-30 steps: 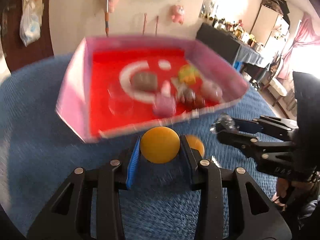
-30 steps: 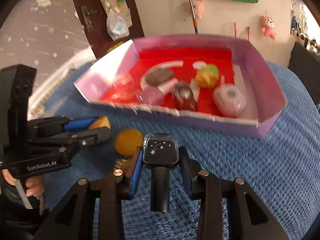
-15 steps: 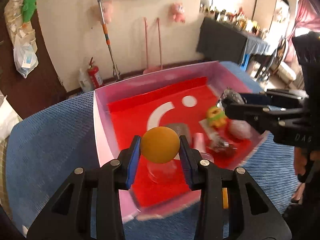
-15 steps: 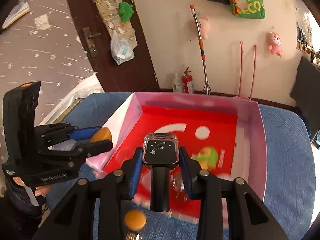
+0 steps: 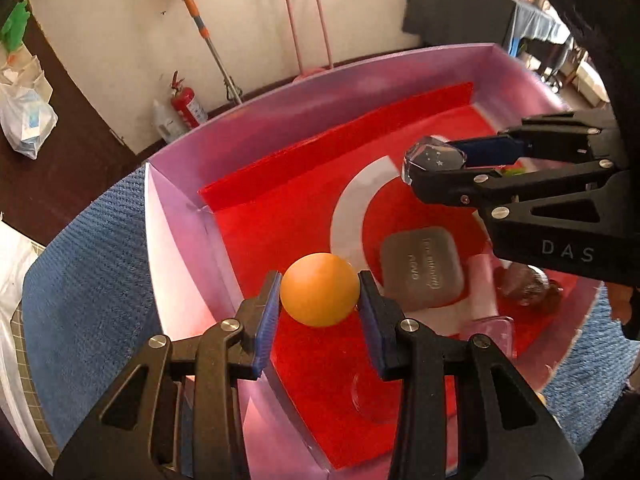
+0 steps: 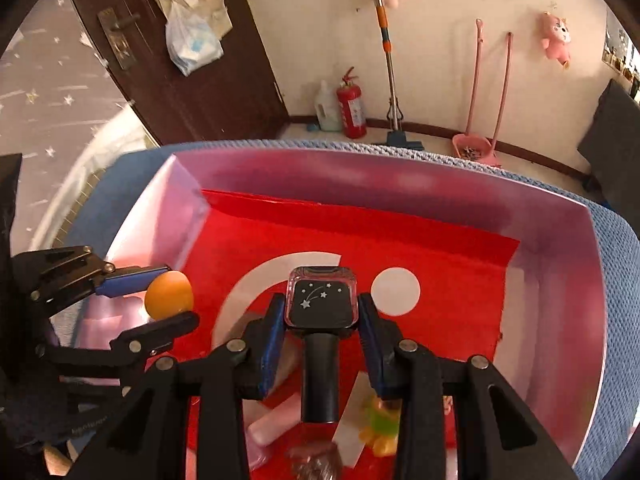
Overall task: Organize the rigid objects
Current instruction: 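Carry the orange ball into the box with the left tool while the right tool carries the watch, then open the left tool to drop the ball while the right tool releases the watch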
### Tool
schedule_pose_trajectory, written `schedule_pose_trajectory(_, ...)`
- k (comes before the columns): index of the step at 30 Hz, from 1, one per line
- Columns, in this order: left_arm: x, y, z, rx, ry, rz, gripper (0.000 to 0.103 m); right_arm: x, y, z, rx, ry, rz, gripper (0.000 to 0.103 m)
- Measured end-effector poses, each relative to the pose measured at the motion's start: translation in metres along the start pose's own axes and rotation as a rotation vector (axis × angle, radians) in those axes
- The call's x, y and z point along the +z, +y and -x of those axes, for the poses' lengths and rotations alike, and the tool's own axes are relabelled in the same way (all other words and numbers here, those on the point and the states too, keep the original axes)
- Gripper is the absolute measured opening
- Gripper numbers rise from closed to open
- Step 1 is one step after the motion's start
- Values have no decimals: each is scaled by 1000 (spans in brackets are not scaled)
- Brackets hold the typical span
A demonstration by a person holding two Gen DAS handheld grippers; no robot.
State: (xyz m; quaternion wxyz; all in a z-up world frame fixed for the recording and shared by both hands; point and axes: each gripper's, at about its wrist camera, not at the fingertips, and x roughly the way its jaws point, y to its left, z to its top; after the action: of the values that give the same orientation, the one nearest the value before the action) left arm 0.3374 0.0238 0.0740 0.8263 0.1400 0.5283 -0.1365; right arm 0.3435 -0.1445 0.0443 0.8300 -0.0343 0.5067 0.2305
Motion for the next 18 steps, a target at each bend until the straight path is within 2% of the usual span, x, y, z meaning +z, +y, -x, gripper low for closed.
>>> schedule_pose_trajectory(9, 6, -7, -14, 4, 45, -34, 36, 10, 1, -25, -63, 68, 37, 38)
schedule_pose_trajectory(18, 9, -10, -21, -3, 88, -42, 36, 8, 7, -30, -92, 85, 74, 38)
